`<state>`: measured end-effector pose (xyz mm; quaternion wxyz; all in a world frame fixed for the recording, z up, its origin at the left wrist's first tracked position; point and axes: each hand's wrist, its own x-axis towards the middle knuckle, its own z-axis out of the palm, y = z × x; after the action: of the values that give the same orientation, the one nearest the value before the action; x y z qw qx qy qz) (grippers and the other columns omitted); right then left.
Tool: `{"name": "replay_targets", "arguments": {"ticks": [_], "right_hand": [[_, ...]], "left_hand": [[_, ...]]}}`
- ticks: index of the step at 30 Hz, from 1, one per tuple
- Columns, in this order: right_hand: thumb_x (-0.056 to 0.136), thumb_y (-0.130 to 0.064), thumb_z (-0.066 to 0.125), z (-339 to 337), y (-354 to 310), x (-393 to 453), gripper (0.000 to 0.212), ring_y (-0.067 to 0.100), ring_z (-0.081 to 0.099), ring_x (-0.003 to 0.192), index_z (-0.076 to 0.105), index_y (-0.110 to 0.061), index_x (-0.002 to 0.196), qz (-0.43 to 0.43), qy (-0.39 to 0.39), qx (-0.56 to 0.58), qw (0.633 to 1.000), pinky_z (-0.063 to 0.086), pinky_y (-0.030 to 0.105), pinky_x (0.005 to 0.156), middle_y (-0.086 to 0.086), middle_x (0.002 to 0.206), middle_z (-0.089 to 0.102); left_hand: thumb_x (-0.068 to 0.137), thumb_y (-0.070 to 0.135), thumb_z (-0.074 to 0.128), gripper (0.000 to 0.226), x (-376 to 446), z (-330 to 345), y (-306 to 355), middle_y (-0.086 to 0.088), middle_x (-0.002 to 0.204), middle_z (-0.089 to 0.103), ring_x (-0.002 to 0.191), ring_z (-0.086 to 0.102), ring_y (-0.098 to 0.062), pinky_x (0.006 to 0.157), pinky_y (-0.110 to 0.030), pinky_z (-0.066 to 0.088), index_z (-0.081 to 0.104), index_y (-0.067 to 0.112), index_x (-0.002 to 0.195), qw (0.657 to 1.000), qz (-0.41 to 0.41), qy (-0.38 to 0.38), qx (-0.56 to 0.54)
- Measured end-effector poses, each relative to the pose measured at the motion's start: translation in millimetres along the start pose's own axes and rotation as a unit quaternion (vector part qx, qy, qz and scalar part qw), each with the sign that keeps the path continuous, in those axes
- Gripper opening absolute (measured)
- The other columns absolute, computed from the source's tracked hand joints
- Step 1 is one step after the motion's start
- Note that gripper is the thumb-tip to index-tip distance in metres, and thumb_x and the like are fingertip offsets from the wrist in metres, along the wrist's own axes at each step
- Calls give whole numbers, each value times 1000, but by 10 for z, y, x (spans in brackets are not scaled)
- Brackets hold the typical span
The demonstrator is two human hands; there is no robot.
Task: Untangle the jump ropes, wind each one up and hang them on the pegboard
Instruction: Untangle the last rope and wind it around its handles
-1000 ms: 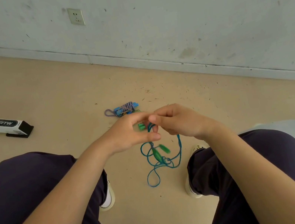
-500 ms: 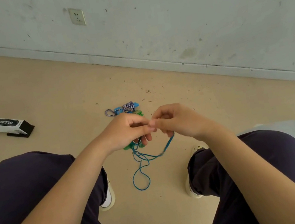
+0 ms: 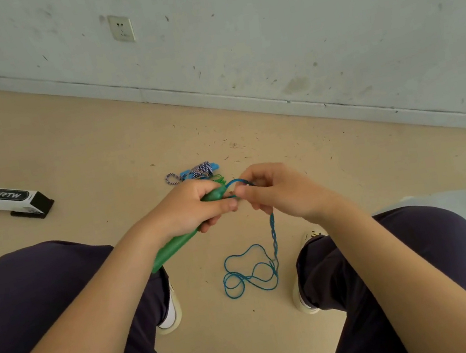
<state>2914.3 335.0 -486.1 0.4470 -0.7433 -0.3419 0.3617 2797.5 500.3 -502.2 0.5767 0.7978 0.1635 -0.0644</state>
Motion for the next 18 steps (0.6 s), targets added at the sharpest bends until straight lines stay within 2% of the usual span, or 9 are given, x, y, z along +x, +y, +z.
{"name": "replay_targets", "arguments": {"ticks": [3, 6, 10, 13, 16, 18], "right_hand": [[95, -12, 63, -55, -18, -5, 9, 0, 40, 45, 67, -4, 93, -5, 36, 30, 999, 32, 14, 49, -15, 48, 52], [91, -14, 68, -158, -50, -35, 7, 6, 37, 49, 70, -9, 87, 4, 65, 24, 998, 31, 20, 51, -15, 47, 52], [87, -13, 72, -172, -35, -41, 3, -1, 47, 54, 74, -15, 90, 2, 84, -16, 996, 38, 14, 54, -16, 57, 60], [87, -10, 73, -177, -5, 6, 8, -2, 48, 55, 74, -18, 86, -23, 159, 9, 987, 41, 14, 58, -12, 64, 59], [87, -11, 72, -173, -9, 22, 9, -3, 51, 56, 73, -19, 84, -35, 228, 24, 973, 44, 12, 58, -8, 71, 63], [89, -10, 70, -166, -12, 23, 11, -1, 55, 58, 71, -20, 85, -39, 241, 40, 969, 47, 13, 60, -5, 74, 65]], "left_hand": [[93, 23, 68, 14, -19, -67, 18, 0, 60, 60, 52, 56, -14, 58, -25, 48, 68, 10, 88, 1000, -2, -16, -11], [95, 20, 65, 16, -32, -99, 10, -5, 66, 65, 57, 61, -20, 62, -27, 53, 67, 4, 96, 998, -20, -48, -26], [95, 24, 65, 18, -34, -138, -11, -3, 67, 64, 55, 58, -20, 58, -27, 50, 66, 7, 102, 997, -38, -73, 9], [96, 25, 64, 20, -43, -144, 2, -6, 73, 69, 57, 63, -21, 54, -21, 48, 66, 6, 105, 994, -63, -91, 3], [97, 24, 62, 21, -31, -139, -5, -11, 82, 73, 63, 68, -27, 60, -28, 54, 66, 7, 108, 993, -69, -96, -31], [97, 25, 61, 21, -23, -151, -11, -12, 83, 73, 64, 69, -28, 59, -28, 54, 65, 7, 109, 993, -70, -88, -42]]}}
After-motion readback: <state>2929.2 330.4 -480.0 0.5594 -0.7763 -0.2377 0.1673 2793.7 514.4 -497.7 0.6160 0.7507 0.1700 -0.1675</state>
